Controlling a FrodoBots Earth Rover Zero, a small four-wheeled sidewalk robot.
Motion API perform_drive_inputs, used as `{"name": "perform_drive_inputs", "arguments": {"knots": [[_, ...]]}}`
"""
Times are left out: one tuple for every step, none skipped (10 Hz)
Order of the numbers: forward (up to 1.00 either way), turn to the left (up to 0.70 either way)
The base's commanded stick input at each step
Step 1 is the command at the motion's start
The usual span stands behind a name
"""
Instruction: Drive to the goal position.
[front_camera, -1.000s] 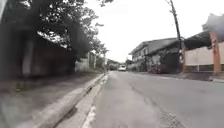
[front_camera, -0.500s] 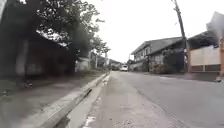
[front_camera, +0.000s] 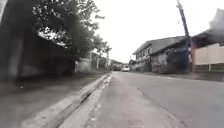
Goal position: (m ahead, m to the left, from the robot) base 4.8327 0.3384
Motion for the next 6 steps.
{"name": "perform_drive_inputs", "arguments": {"knots": [[0.70, 0.00], [0.70, 0.00], [0.70, 0.00], [0.70, 0.00], [0.70, -0.10], [0.70, -0.22]]}}
